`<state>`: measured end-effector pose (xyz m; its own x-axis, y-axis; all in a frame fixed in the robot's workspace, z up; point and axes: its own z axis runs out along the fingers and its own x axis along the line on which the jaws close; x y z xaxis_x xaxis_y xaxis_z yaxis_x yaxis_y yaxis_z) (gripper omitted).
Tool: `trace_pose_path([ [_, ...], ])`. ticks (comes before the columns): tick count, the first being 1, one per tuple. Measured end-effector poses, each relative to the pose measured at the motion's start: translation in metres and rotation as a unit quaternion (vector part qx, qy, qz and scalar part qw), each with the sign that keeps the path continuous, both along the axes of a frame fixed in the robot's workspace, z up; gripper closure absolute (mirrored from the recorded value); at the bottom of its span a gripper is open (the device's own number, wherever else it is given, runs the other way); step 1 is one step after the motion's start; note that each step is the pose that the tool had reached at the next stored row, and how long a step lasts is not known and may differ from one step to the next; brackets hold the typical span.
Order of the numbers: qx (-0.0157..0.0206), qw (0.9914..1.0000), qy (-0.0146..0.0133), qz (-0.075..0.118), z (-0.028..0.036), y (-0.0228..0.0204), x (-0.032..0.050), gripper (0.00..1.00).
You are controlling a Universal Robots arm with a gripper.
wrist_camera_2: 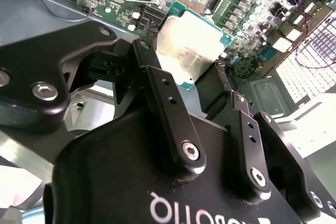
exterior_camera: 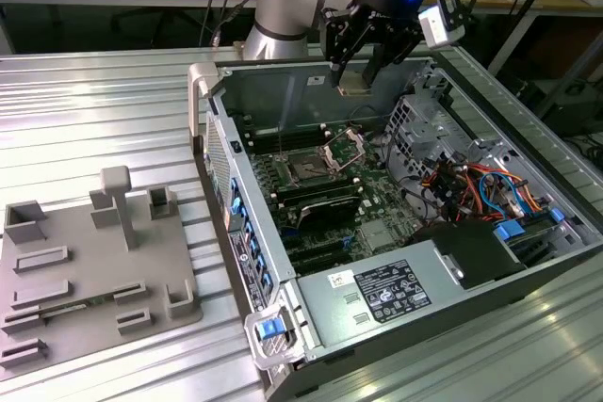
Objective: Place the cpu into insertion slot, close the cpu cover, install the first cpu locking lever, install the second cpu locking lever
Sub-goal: 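Place the cpu into insertion slot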
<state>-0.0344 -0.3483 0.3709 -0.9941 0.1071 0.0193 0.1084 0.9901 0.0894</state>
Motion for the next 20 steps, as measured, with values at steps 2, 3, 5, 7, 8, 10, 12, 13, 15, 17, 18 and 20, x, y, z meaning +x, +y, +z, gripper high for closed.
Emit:
trace_pose_path([
  [2, 0.0000, 1.00000, 0.0000, -0.003, 0.0000, 0.0000, 0.0000, 0.45],
  [3, -0.0001, 0.99998, 0.0000, -0.007, -0.0001, 0.0000, 0.0000, 0.45],
  [5, 0.0000, 0.99992, 0.0000, -0.013, -0.0002, 0.0000, 0.0000, 0.45],
  [7, 0.0000, 0.99989, 0.0000, -0.015, -0.0003, 0.0000, 0.0000, 0.45],
  [8, 0.0000, 0.99989, 0.0000, -0.015, -0.0003, 0.0000, 0.0000, 0.45],
  [10, 0.0000, 0.99989, 0.0000, -0.015, -0.0003, 0.0000, 0.0000, 0.45],
  [12, -0.0001, 0.99989, 0.0000, -0.015, -0.0002, 0.0000, 0.0000, 0.45],
  [13, 0.0000, 0.99989, 0.0000, -0.015, -0.0003, 0.0000, 0.0000, 0.45],
  [15, 0.0000, 0.99988, 0.0000, -0.015, -0.0003, 0.0000, 0.0000, 0.45],
  [17, 0.0000, 0.99987, 0.0000, -0.016, -0.0003, 0.0000, 0.0000, 0.45],
  [18, 0.0000, 0.99985, 0.0000, -0.017, -0.0003, 0.0000, 0.0000, 0.45],
  [20, 0.0000, 0.99975, 0.0000, -0.023, -0.0003, 0.0000, -0.0001, 0.45],
])
